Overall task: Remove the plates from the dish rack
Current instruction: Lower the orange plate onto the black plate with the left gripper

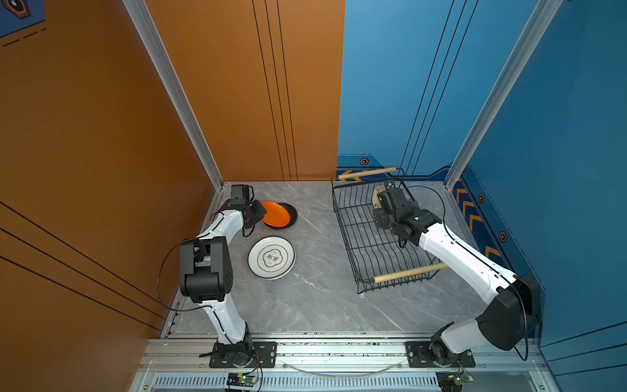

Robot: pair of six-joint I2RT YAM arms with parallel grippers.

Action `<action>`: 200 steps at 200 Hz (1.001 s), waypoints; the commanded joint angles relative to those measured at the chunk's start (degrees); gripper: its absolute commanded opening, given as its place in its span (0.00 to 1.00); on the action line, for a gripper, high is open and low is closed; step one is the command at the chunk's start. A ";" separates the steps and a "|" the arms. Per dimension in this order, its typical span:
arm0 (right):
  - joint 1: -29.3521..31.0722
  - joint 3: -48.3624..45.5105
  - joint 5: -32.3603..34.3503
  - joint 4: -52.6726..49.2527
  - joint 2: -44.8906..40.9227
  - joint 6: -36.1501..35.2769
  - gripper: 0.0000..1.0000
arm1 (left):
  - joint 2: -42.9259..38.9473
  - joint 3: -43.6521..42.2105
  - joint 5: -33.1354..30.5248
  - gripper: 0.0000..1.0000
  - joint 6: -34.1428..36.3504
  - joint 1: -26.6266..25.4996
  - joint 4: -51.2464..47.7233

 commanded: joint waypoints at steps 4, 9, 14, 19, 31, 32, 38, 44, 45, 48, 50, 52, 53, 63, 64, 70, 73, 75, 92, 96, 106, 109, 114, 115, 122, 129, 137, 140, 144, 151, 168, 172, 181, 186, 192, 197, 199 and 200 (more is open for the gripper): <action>-0.12 -0.90 -1.83 1.09 -0.56 -0.44 1.00 | 1.79 2.52 -0.71 0.00 -0.34 0.61 0.32; -0.12 -0.96 -1.99 1.13 -0.52 -0.36 1.00 | 2.23 2.67 -0.73 0.00 -0.37 0.66 0.32; -0.08 -0.95 -2.09 1.11 -0.52 -0.32 1.00 | 2.55 2.79 -0.73 0.00 -0.42 0.64 0.24; -0.03 -1.08 -2.25 1.13 -0.52 -0.28 1.00 | 2.95 2.93 -0.73 0.00 -0.53 0.71 0.18; 0.06 -1.22 -2.39 1.11 -0.52 -0.24 1.00 | 3.84 3.39 0.02 0.00 -0.60 0.83 0.10; 0.06 -1.24 -2.42 1.12 -0.52 -0.22 1.00 | 3.96 3.45 0.03 0.00 -0.60 0.84 0.06; 0.06 -1.28 -2.54 1.13 -0.60 -0.24 1.00 | 4.43 3.67 0.13 0.00 -0.60 0.73 -0.06; 0.05 -1.36 -2.63 1.13 -0.61 -0.23 1.00 | 4.78 3.86 0.17 0.00 -0.60 0.70 -0.14; 0.06 -1.39 -2.63 1.13 -0.61 -0.26 1.00 | 4.82 3.86 0.20 0.00 -0.60 0.73 -0.19; 0.06 -1.43 -2.63 1.13 -0.61 -0.26 1.00 | 4.99 3.97 0.16 0.00 -0.60 0.71 -0.17; 0.06 -1.39 -2.70 1.13 -0.55 -0.25 1.00 | 5.06 3.95 0.21 0.00 -0.60 0.75 -0.16; 0.06 -1.40 -2.72 1.11 -0.60 -0.22 1.00 | 5.18 4.02 0.18 0.00 -0.60 0.76 -0.16; 0.06 -1.41 -2.76 1.12 -0.56 -0.26 1.00 | 5.25 4.03 0.16 0.00 -0.56 0.76 -0.16; 0.06 -1.30 -3.18 1.09 -0.61 -0.51 1.00 | 5.61 4.17 0.16 0.00 -0.60 0.75 -0.21; 0.06 -1.32 -3.21 1.11 -0.61 -0.54 1.00 | 5.64 4.19 0.15 0.00 -0.60 0.71 -0.19; 0.06 -1.32 -3.38 1.13 -0.57 -0.54 1.00 | 5.80 4.23 0.16 0.00 -0.60 0.75 -0.16; 0.06 -1.30 -3.44 1.13 -0.56 -0.58 1.00 | 5.87 4.29 0.14 0.00 -0.63 0.69 -0.16; 0.06 -1.33 -3.50 1.13 -0.53 -0.64 1.00 | 5.87 4.30 0.21 0.00 -0.61 0.72 -0.16; 0.06 -1.40 -3.77 1.22 -0.46 -0.65 1.00 | 6.27 4.47 0.19 0.00 -0.43 0.73 -0.24; 0.06 -1.41 -3.91 1.18 -0.42 -0.65 1.00 | 6.35 4.54 0.29 0.00 -0.41 0.76 -0.29; 0.06 -1.48 -4.08 1.22 -0.33 -0.68 1.00 | 6.60 4.58 0.25 0.02 -0.19 0.75 -0.49; 0.06 -1.51 -4.15 1.30 -0.25 -0.67 1.00 | 6.63 4.57 0.25 0.03 -0.17 0.69 -0.51; 0.06 -1.59 -4.33 1.31 -0.25 -0.66 1.00 | 6.66 4.56 0.21 0.04 -0.23 0.76 -0.65; 0.06 -1.60 -4.36 1.31 -0.17 -0.65 1.00 | 6.69 4.56 0.18 0.04 -0.20 0.76 -0.67; 0.06 -1.69 -4.62 1.31 -0.17 -0.65 1.00 | 6.72 4.56 0.06 0.05 -0.17 0.76 -0.78; 0.06 -1.75 -4.76 1.31 -0.17 -0.65 1.00 | 6.85 4.52 0.02 0.06 -0.17 0.75 -0.86; 0.06 -1.90 -5.25 1.36 -0.16 -0.72 1.00 | 6.92 4.39 0.12 0.07 -0.29 0.80 -0.87; 0.06 -1.95 -5.46 1.38 -0.08 -0.78 1.00 | 6.97 4.39 0.27 0.08 -0.33 0.84 -0.87; 0.06 -2.00 -5.88 1.38 -0.08 -0.79 1.00 | 7.05 4.39 0.31 0.09 -0.42 0.85 -0.86; 0.05 -2.17 -6.65 1.31 -0.07 -0.99 1.00 | 7.29 4.47 0.46 0.10 -0.51 0.84 -0.92; -0.03 -2.57 -8.34 1.31 -0.25 -1.13 1.00 | 7.68 4.56 0.64 0.12 -0.60 0.85 -0.88; 0.03 -2.69 -8.70 1.31 -0.26 -1.22 1.00 | 7.81 4.61 0.74 0.12 -0.60 0.85 -0.87; -0.03 -2.86 -9.46 1.29 -0.48 -1.21 1.00 | 8.11 4.65 0.76 0.14 -0.69 0.85 -0.87; -0.02 -3.05 -9.79 1.30 -0.60 -1.27 1.00 | 8.26 4.74 0.86 0.15 -0.74 0.85 -0.93; -0.03 -3.20 -10.07 1.31 -0.69 -1.21 1.00 | 8.58 4.89 0.93 0.15 -0.63 0.85 -0.87; -0.03 -3.36 -10.40 1.35 -0.85 -1.21 1.00 | 8.77 4.99 1.09 0.16 -0.61 0.85 -0.86; -0.10 -3.36 -10.55 1.32 -0.87 -1.25 1.00 | 8.90 5.07 1.17 0.16 -0.61 0.85 -0.86; -0.11 -3.36 -10.64 1.31 -0.92 -1.26 1.00 | 8.95 5.08 1.18 0.16 -0.60 0.85 -0.86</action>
